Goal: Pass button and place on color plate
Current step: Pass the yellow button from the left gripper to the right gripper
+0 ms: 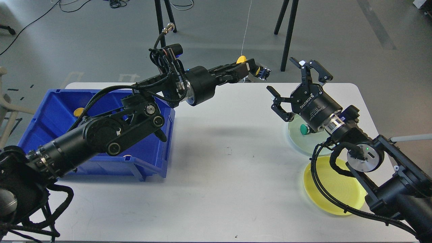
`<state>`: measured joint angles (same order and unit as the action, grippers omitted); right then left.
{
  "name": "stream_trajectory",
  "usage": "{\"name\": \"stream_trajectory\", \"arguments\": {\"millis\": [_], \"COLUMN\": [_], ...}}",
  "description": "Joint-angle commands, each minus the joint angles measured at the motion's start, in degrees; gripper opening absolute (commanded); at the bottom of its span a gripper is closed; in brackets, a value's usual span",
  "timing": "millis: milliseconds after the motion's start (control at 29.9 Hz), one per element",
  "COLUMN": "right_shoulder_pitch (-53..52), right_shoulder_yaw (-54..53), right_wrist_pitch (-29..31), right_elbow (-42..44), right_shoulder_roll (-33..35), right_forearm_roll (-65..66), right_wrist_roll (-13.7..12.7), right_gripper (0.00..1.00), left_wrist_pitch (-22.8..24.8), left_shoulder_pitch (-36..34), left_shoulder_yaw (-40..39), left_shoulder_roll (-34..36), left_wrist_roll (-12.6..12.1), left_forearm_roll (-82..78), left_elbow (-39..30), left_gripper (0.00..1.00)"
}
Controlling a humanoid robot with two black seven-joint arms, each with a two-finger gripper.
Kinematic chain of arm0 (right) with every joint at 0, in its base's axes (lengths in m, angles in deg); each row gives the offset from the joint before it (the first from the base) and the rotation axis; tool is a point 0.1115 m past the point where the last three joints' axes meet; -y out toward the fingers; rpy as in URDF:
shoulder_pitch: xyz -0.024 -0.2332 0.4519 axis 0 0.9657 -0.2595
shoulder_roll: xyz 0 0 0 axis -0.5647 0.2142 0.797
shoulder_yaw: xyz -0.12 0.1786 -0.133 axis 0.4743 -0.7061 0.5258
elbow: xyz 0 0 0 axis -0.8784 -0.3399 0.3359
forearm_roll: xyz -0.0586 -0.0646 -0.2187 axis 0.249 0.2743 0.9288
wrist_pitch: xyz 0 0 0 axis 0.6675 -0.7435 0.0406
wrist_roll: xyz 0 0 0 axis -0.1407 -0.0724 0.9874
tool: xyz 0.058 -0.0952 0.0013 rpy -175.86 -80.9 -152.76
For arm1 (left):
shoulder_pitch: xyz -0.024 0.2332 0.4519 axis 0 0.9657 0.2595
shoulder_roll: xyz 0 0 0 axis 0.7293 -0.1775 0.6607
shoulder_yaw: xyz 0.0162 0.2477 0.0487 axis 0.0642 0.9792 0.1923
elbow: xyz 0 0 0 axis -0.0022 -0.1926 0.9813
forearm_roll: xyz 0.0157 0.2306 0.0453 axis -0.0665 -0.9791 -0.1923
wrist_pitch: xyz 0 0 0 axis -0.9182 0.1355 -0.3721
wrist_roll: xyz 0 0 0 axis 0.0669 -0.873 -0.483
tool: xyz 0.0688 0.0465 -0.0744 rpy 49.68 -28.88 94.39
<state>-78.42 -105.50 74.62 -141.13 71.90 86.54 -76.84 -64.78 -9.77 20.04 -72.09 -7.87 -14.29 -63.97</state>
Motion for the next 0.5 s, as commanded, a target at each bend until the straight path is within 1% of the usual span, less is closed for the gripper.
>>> {"name": "stream_trajectory", "arguments": {"millis": [0, 100, 301, 401, 467], "right_shoulder_pitch": [-1.2, -1.7, -2.8, -3.4, -3.6], "right_shoulder_yaw": [1.2, 2.4, 2.9, 3.0, 3.0], "right_wrist_pitch": [-0.2, -0.3, -0.3, -0.4, -0.3], "right_elbow": [0.3, 0.8, 1.3, 1.9, 2.3], "right_shoulder_roll": [-0.5, -0.5, -2.4, -2.5, -2.5], "right_forearm_roll": [1.8, 1.8, 1.9, 1.9, 1.9], "right_wrist_roll": [-0.1, -0.1, -0.1, -0.1, -0.1], "right_gripper": [0.92, 0.88, 0.75, 0.71, 0.64], "left_wrist_pitch": [0.1, 0.1, 0.1, 0.1, 0.1], "left_shoulder_pitch": [-0.1, -0.1, -0.1, -0.1, -0.1], "left_shoulder_yaw": [0.0, -0.1, -0.2, -0.1, -0.1], "left_shoulder_roll": [-0.1, -0.3, -0.6, -0.6, -0.6], "left_wrist_roll": [0.0, 0.0, 0.0, 0.0, 0.0], "left_forearm_roll": [0.0, 0.0, 0.1, 0.1, 0.0], "left_elbow": [0.0, 0.0, -0.1, 0.0, -0.1], "left_gripper": [0.35, 0.35, 0.35, 0.35, 0.35]}}
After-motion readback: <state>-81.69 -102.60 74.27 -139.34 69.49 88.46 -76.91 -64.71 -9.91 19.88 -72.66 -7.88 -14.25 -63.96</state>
